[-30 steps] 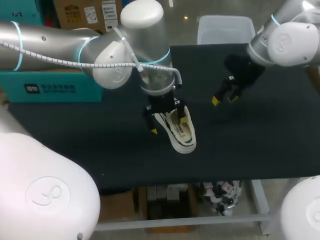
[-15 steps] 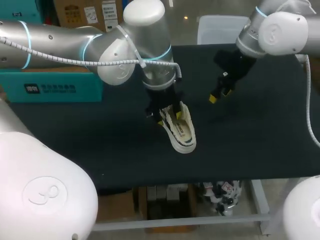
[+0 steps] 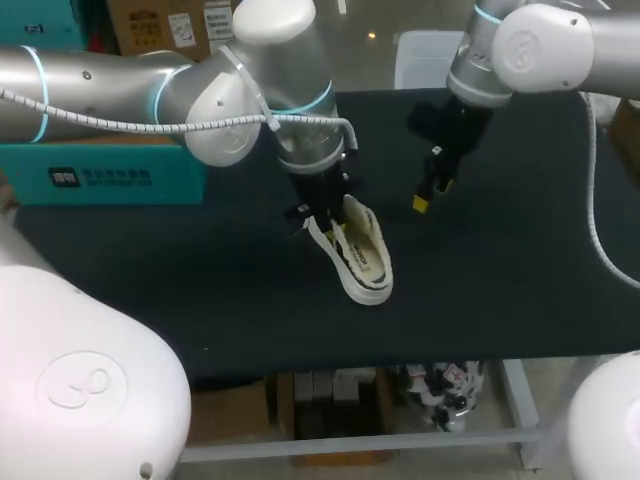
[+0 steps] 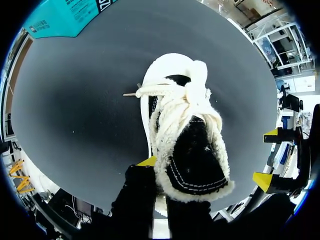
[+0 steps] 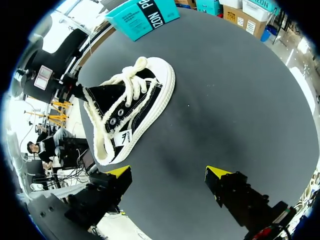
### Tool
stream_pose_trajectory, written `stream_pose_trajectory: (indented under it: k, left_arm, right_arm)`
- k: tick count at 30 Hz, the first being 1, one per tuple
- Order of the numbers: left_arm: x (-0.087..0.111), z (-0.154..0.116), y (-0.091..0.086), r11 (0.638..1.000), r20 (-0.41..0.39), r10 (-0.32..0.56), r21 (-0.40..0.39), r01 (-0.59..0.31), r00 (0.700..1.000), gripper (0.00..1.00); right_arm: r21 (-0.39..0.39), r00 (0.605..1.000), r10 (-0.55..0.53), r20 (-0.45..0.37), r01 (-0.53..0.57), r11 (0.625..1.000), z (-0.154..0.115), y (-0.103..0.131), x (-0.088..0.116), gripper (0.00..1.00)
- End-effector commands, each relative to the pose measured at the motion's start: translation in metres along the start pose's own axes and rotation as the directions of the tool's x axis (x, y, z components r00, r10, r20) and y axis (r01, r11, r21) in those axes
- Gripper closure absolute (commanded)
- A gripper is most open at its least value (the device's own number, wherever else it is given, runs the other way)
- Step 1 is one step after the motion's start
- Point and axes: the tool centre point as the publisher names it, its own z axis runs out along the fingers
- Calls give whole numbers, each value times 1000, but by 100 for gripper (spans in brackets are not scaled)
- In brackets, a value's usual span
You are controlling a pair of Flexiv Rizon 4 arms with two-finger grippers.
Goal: Open the shoe tongue, take the insole out of the shoe, put the insole back into the shoe, and pack the shoe into the shoebox
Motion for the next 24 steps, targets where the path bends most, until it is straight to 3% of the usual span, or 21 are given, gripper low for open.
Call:
stream_pose_trajectory:
  k: [1,12,14,15,19,24]
  left_arm:
    - [-9,-15,0,1000,-11,16,9,-16,1000,100]
    - [-21,-58,-27,984,-69,169,75,-164,983,100]
    - [-19,-65,-34,980,-75,186,91,-179,980,100]
    - [-18,-68,-36,977,-82,199,91,-191,977,100]
    - [-16,-79,-46,966,-94,246,106,-236,965,100]
    - [-21,-94,-63,922,-120,383,108,-372,916,100]
  right_arm:
    - [3,1000,0,-6,0,1000,-3,-1,-2,0]
    - [3,1000,0,-6,0,1000,-3,-1,-2,0]
    - [-23,996,-72,58,73,997,-1,4,0,0]
    - [11,993,-92,72,91,996,-1,7,2,0]
    - [-1,961,-216,173,219,976,-4,12,11,0]
    - [37,930,-275,246,274,961,-7,15,22,0]
